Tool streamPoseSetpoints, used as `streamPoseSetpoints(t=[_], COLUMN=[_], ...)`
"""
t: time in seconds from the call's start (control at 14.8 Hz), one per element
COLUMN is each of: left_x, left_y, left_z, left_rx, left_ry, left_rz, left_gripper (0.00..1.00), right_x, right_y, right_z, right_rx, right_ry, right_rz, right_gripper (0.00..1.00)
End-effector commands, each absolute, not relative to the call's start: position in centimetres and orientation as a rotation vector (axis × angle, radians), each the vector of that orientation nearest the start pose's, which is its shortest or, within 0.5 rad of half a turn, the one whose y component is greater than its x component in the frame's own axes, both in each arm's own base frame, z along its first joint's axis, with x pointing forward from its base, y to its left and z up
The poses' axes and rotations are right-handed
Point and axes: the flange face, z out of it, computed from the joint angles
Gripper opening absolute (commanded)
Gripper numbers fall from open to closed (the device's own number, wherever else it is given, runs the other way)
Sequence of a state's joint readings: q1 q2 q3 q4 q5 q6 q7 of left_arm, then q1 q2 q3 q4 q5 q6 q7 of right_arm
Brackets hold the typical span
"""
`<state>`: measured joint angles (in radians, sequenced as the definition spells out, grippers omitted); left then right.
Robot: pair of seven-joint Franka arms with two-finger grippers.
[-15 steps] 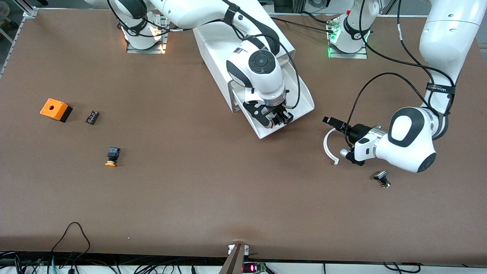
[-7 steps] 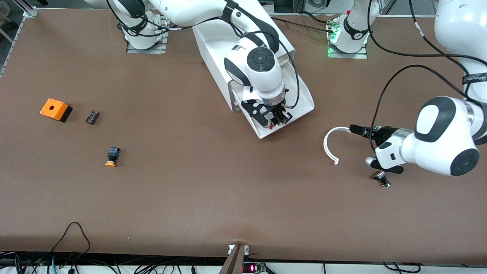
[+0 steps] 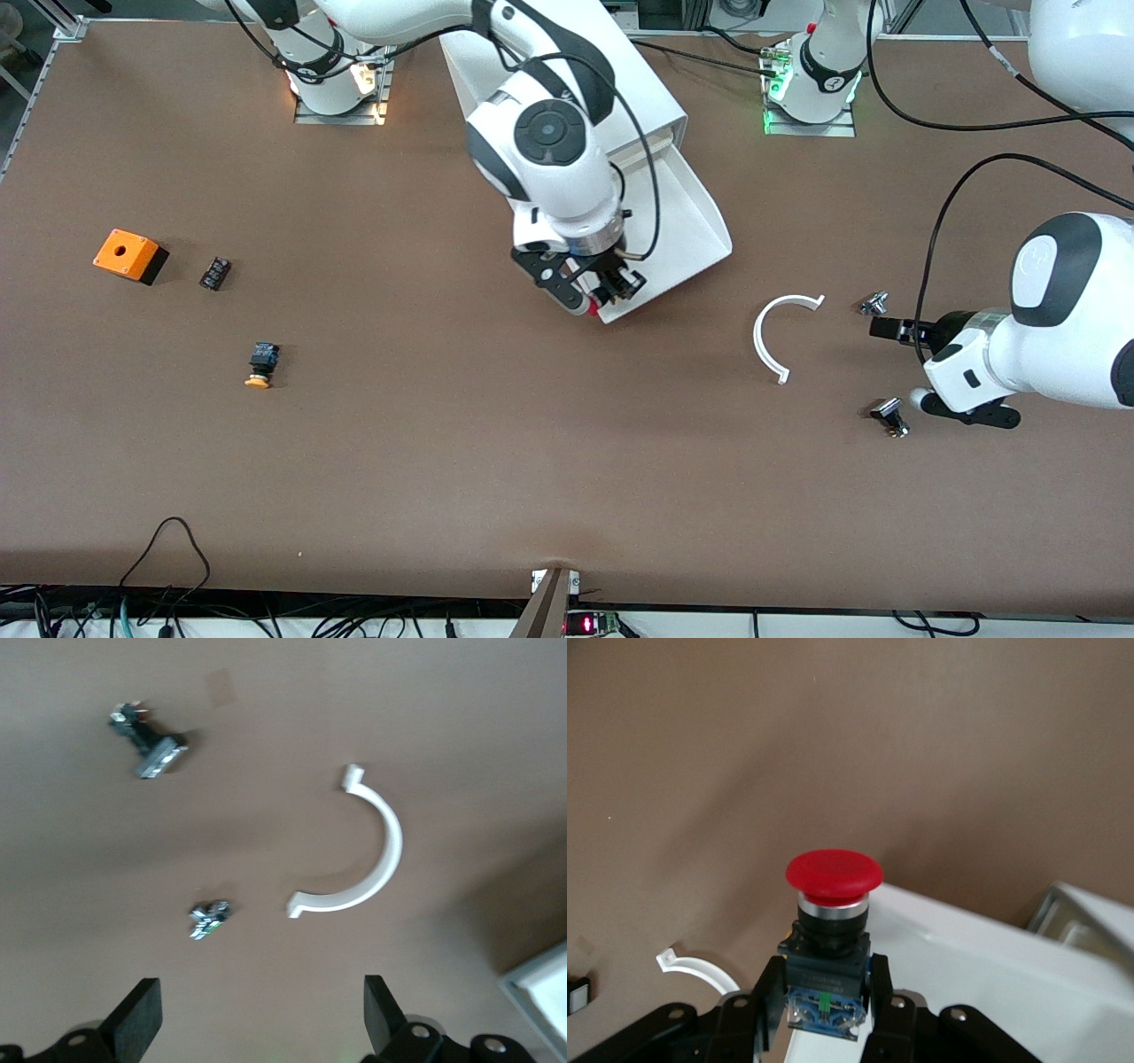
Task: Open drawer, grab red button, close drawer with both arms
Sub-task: 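Lift the red button out with the right gripper while the left gripper withdraws, then set the red button by the yellow button while the left gripper pushes drawer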
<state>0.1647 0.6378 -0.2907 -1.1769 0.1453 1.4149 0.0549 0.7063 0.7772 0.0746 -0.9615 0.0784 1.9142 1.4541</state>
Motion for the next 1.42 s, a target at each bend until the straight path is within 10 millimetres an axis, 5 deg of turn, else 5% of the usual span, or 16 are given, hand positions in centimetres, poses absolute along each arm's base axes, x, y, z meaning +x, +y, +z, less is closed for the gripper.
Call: streamPoseSetpoints(t=[0.0, 0.34, 0.47, 0.88, 1.15, 1.36], left_x=[69.1, 68.5, 67.3, 64.5, 62.1, 62.0], left_y=[-3.0, -4.1, -6.3, -11.1, -19.6, -22.0], left_z=[38.2, 35.9, 33.6, 28.7, 29.8, 29.9], left_rx=[-3.03, -3.008, -2.962, -3.03, -2.841, -2.818], left_ry=[0.234, 0.114, -0.004, -0.506, -0.518, -0.599], left_rz=[0.623, 0.685, 0.751, 0.952, 0.73, 0.616], left_gripper=[1.0, 1.0, 1.0, 0.99, 0.94, 0.95], right_x=[59.5, 65.4, 67.2, 69.0, 68.2, 67.1], right_y=[47.9, 35.5, 30.5, 18.9, 12.7, 8.6], right_z=[46.5, 46.7, 45.4, 38.3, 31.5, 27.1], right_rx=[-2.78, -2.911, -2.947, -3.029, -3.051, -3.037], right_ry=[0.851, 0.484, 0.374, 0.135, -0.026, -0.059], right_rz=[0.098, 0.182, 0.235, 0.285, 0.212, 0.17], right_gripper=[0.0, 0.0, 0.0, 0.0, 0.0, 0.0])
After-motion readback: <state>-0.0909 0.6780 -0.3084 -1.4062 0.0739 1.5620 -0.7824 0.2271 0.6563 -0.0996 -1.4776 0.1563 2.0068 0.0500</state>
